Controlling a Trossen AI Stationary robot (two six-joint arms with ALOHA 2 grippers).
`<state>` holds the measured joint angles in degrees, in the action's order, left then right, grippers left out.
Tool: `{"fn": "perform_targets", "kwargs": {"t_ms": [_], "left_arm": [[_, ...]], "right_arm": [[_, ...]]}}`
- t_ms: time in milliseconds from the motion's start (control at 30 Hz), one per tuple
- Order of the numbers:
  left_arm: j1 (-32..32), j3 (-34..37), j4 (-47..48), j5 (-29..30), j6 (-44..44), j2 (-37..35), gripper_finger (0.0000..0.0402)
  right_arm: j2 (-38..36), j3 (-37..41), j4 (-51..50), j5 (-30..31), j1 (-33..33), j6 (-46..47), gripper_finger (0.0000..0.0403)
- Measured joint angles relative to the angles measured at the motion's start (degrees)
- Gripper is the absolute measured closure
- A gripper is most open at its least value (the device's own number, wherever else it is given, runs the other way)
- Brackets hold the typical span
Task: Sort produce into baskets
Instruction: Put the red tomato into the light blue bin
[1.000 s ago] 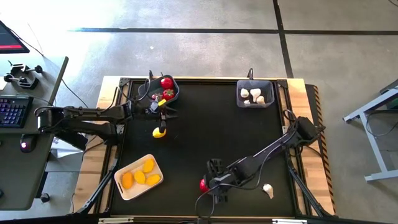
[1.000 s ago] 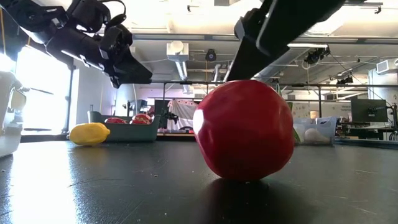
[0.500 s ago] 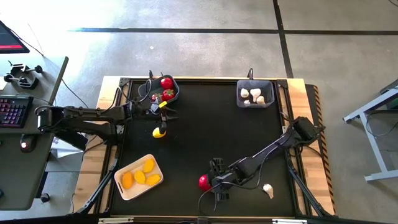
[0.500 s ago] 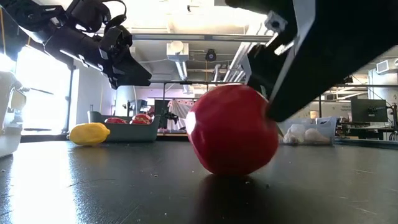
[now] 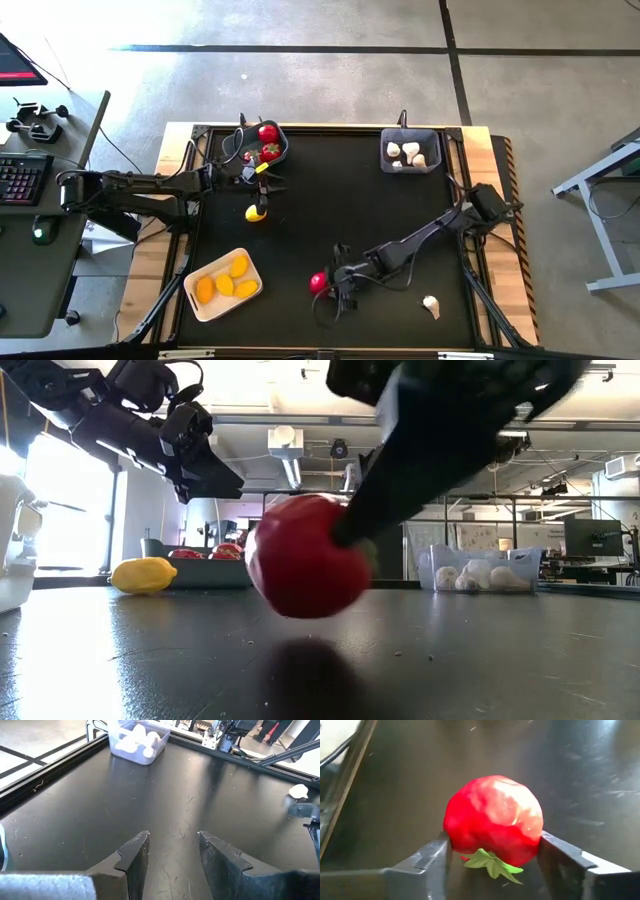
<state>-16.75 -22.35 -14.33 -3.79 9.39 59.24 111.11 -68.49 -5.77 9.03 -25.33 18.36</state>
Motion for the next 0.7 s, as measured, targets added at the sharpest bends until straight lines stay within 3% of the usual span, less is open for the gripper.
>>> {"fn": "perform_targets", "kwargs": {"t_ms": [133, 333, 700], "left_arm": [[0.0, 0.02, 0.0, 0.0, -0.04, 0.0, 0.0243], [-0.03, 0.0, -0.1, -0.02, -2.52, -1.03, 0.0256], [-6.45, 0.0, 1.27, -0.04, -6.29, -12.92, 0.0345]], "right_arm": [[0.0, 0.0, 0.6, 0.42, 2.28, -0.89, 0.0207], [0.0, 0.0, 1.75, 0.33, 8.28, -3.05, 0.0207], [-0.02, -5.59, 9.99, -4.86, 27.7, -13.33, 0.0207]]}}
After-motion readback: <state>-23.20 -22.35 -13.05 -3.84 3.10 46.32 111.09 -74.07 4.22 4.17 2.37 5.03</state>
